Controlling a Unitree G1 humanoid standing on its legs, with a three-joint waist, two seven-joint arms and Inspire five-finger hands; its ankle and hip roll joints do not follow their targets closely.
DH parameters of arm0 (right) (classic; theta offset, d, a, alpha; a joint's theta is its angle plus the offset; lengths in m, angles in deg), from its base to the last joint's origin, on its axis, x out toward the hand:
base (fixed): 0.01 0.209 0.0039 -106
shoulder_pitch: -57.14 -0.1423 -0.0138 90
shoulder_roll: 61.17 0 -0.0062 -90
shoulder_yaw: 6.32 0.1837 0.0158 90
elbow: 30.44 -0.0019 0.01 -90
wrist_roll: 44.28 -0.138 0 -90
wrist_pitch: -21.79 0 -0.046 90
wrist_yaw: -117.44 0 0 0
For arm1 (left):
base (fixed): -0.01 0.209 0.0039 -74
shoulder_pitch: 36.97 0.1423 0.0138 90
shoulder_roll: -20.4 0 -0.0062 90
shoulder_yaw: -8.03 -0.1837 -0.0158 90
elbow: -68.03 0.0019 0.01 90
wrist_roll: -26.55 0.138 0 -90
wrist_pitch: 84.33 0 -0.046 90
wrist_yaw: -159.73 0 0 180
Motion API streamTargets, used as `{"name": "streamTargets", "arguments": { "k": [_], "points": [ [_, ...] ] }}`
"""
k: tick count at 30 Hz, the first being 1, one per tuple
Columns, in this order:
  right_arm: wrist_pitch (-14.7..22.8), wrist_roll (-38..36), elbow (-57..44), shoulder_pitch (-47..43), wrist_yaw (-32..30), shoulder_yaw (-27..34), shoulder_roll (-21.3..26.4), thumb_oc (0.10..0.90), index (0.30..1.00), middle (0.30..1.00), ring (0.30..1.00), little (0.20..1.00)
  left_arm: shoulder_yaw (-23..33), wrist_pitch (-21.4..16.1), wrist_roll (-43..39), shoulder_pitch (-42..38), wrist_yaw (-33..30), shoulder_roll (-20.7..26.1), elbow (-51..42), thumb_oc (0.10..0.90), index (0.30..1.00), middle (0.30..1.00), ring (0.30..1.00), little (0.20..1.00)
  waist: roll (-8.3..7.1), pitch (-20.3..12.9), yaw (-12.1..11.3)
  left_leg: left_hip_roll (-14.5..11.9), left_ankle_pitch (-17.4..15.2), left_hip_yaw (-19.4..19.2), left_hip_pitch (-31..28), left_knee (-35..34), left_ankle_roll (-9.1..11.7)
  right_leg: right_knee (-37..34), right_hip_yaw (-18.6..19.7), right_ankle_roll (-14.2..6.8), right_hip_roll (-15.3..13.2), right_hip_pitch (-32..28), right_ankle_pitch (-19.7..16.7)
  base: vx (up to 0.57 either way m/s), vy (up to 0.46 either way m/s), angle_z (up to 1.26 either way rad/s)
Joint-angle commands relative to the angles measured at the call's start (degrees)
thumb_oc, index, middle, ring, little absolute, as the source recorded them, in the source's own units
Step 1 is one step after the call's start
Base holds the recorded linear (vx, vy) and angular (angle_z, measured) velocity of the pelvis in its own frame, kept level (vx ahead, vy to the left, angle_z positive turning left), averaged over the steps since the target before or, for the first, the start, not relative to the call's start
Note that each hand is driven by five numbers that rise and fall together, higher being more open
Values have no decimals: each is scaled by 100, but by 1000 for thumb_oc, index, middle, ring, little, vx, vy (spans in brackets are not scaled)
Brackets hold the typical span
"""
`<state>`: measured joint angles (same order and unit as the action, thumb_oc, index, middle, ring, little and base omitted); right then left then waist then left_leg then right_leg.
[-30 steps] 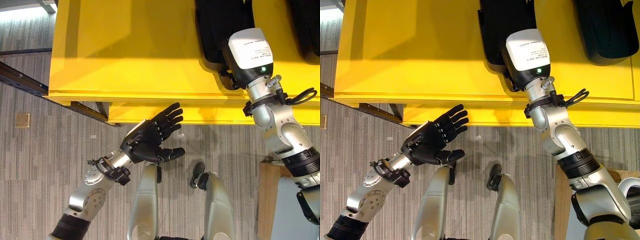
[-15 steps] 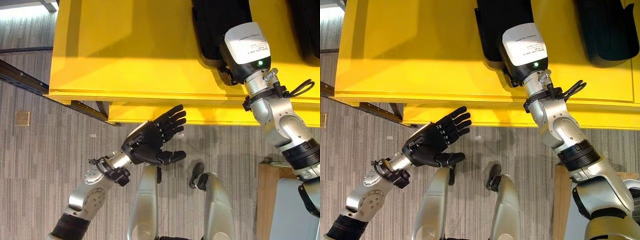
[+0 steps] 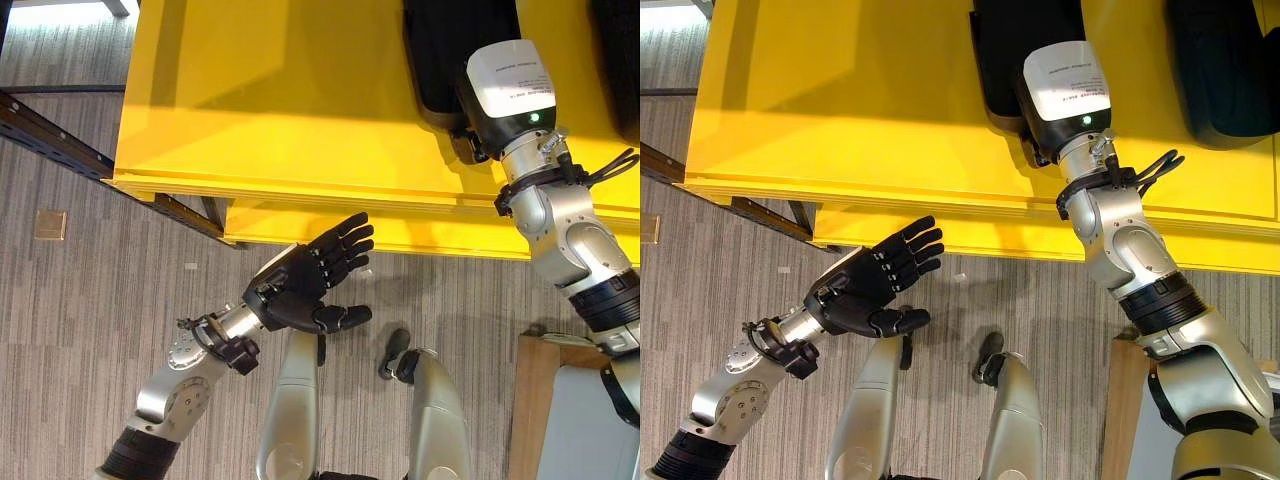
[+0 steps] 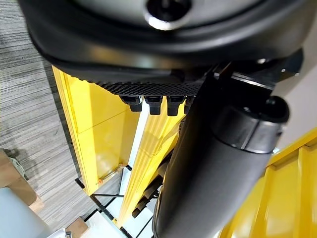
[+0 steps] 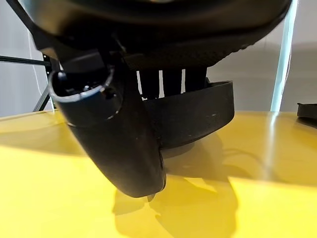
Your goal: Move parts from the plastic box to the shelf.
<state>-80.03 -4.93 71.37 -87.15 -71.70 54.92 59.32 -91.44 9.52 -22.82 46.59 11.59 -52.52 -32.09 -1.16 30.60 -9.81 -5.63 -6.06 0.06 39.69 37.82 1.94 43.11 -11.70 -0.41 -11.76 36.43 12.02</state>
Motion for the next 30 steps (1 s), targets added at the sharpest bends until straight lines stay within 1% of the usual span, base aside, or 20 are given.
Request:
{"name": "streamTargets", "arguments": {
  "k": [1,7,9,11,13,22,27,30],
  "points": [
    [-107,-145,124,-1300,-231,47,246,400,300,300,300,300,-170,-287,-487,-105,257,-8,-1018,900,1000,1000,1000,1000,133,-80,-177,13,-366,65,-606,-380,-165,109,164,-128,53,-588,286,0,0,0],
    [-283,-459,210,-1450,-148,19,77,400,300,300,300,300,-252,-310,-454,-169,233,-42,-1010,900,1000,1000,1000,1000,155,-80,-180,8,-299,47,-680,-518,-150,29,166,-137,63,-622,256,0,0,0],
    [-330,-775,258,-1492,-141,-8,23,400,300,300,300,300,-294,-366,-486,-194,210,-62,-1010,900,1000,1000,1000,1000,160,-80,-179,0,-265,24,-718,-584,-146,-42,163,-139,67,-659,232,-3,18,0],
    [-323,-856,315,-1520,-178,23,-87,400,300,300,300,300,-328,-368,-467,-273,157,-97,-1013,900,1000,1000,1000,1000,157,-80,-174,9,-266,14,-742,-607,-148,-101,167,-152,68,-684,208,0,0,0],
    [-281,-823,340,-1553,-210,44,-125,400,300,300,300,300,-338,-377,-495,-304,128,-96,-1002,900,1000,1000,1000,1000,147,-80,-175,10,-264,8,-765,-628,-149,-127,169,-150,84,-707,205,0,0,0],
    [-380,-926,481,-1767,-180,-11,-267,400,300,300,300,300,-409,-425,-457,-337,35,-118,-1006,900,1000,1000,1000,1000,130,-80,-226,10,-196,4,-785,-737,-147,-235,143,-155,108,-758,162,0,0,0],
    [-328,-856,411,-1699,7,-33,-282,400,300,300,300,300,-402,-442,-439,-308,46,-128,-990,900,1000,1000,1000,1000,124,-80,-232,37,-214,0,-810,-713,-163,-218,128,-140,107,-802,182,0,0,0],
    [-183,-820,413,-1704,264,-61,-304,400,300,300,300,300,-379,-435,-439,-301,51,-99,-988,900,1000,1000,1000,1000,120,-80,-244,51,-233,3,-804,-683,-173,-189,125,-138,107,-800,191,0,0,0]
  ]
}}
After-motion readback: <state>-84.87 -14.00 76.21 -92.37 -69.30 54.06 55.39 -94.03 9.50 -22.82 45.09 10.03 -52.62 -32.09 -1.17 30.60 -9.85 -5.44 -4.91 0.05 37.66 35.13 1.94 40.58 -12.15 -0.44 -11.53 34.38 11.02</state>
